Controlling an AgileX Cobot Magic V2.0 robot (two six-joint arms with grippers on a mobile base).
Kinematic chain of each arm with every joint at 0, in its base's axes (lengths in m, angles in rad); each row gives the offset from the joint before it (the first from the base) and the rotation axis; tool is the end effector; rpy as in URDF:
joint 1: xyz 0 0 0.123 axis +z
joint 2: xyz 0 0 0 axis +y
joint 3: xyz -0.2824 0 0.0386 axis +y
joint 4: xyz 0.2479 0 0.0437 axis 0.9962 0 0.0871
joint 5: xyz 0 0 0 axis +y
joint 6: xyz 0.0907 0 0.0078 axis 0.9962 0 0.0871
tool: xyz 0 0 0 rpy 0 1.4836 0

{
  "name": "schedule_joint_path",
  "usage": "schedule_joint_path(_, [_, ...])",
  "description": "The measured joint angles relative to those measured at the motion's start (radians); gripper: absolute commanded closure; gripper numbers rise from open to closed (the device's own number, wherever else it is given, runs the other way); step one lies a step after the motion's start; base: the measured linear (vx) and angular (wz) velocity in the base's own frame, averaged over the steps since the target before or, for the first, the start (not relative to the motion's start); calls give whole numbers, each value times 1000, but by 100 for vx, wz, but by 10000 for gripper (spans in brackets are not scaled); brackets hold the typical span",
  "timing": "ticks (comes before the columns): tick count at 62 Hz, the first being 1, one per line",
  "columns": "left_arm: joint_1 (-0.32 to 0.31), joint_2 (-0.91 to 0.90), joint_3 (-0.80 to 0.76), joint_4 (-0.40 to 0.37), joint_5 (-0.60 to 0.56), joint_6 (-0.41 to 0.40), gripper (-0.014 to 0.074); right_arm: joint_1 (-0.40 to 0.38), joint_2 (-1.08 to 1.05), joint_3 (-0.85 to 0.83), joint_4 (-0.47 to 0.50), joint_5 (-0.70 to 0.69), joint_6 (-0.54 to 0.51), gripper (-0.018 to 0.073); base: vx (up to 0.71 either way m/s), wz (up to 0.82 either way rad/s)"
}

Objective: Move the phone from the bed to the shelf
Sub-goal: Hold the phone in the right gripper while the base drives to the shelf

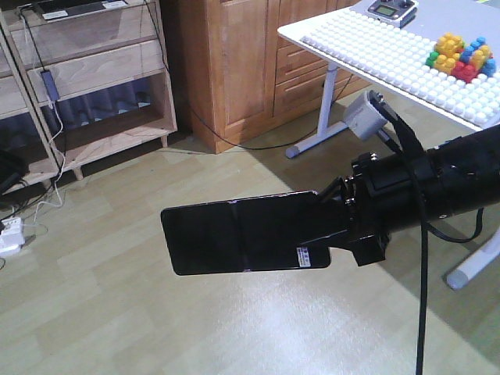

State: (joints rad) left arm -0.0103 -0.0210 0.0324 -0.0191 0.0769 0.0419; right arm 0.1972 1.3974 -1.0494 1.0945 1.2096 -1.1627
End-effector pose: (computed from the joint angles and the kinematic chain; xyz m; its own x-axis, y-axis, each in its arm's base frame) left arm 0.0563 -0.0007 0.1963 -0.0008 0.0229 -0.9997 0.0118 0.9997 0.0229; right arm 0.2383 0.1248 0.3184 -0.5162 -0.4052 -0.7545 -0.8541 0.3089 0.4185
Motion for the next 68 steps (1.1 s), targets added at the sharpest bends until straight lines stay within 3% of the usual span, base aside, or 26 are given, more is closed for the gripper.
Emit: schedule_joint_path(68, [0, 0, 0, 0, 0, 0, 596, 0, 0, 0, 0, 0, 0, 561, 50, 7])
